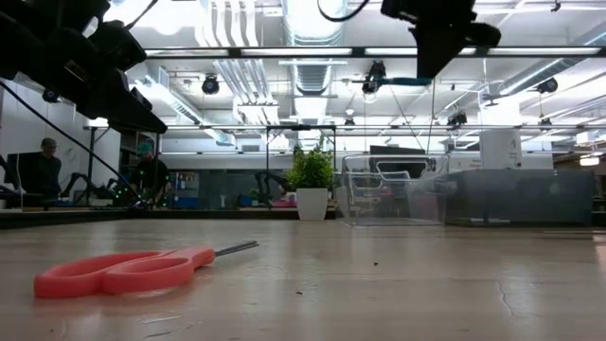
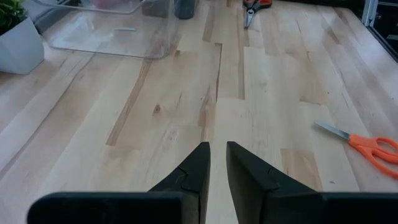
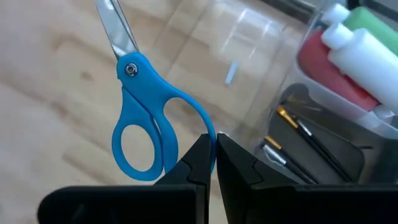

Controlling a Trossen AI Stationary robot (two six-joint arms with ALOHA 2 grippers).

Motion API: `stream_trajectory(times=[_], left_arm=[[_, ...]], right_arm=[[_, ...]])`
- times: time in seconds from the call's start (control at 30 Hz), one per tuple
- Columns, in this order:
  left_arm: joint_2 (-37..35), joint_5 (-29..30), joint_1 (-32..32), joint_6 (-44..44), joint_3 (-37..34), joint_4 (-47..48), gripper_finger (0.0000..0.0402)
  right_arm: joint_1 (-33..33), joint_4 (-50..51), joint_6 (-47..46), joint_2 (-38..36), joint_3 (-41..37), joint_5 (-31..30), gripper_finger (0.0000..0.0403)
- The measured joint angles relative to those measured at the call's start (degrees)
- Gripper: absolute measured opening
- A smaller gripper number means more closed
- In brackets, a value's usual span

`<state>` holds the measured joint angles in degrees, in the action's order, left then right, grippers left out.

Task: Pick & Place Paint Supplies
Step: Put the blue scissors into the left transparent bin

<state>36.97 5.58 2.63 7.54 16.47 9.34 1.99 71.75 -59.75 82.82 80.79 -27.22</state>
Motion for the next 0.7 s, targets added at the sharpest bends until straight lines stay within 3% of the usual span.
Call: stream_trajectory(times=[0.37,0.7], left_arm=[[0.00,-0.01,-0.02,0.01,0.00,0.00,0.0062],[0.00,0.01,0.00,0.00,0.00,0.52,0.0062]], right_arm=[[-12.19,-17.98,8.49,-0.57,-8.14,5.21,0.0014],[-19.85,-22.60,8.36,-0.26,-14.17,7.67,0.0014]])
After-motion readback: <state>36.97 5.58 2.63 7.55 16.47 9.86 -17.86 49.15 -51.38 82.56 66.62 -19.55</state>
